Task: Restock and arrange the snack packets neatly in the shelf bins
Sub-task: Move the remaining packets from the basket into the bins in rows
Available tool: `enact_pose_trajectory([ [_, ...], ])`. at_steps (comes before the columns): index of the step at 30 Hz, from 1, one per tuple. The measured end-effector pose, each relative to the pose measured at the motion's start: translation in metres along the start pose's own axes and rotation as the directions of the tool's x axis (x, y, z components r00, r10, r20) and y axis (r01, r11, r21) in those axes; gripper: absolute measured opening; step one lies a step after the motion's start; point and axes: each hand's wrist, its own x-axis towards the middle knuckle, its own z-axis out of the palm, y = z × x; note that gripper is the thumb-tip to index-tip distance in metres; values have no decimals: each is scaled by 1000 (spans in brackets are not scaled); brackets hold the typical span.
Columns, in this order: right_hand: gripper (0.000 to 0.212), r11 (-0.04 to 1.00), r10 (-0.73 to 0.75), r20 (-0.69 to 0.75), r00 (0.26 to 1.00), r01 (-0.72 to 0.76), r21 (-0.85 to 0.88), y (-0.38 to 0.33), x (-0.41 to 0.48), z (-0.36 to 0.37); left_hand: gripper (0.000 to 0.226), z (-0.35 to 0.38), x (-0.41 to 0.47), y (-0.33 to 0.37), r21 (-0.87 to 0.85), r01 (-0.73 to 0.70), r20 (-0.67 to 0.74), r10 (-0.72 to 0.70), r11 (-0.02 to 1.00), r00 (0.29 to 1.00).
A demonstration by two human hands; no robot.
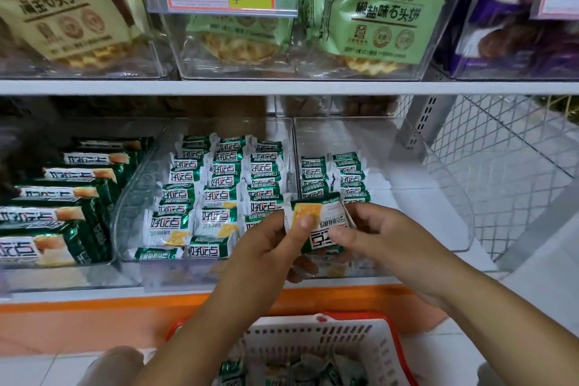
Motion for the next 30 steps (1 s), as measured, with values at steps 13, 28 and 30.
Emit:
enact_pose_trajectory([
  [13, 56, 947, 77, 4, 997, -75, 313, 4, 1, 2, 40, 4, 6, -9, -216, -23, -107, 0, 976, 994],
  [28, 36, 757, 217, -60, 974, -206, -620, 59, 37, -86, 65, 1, 14, -31, 710, -48, -8, 77, 702, 997],
  [30, 40, 768, 254, -42, 966, -228, -599, 56, 40, -87, 63, -1, 14, -33, 715, -51, -8, 82, 697, 997],
])
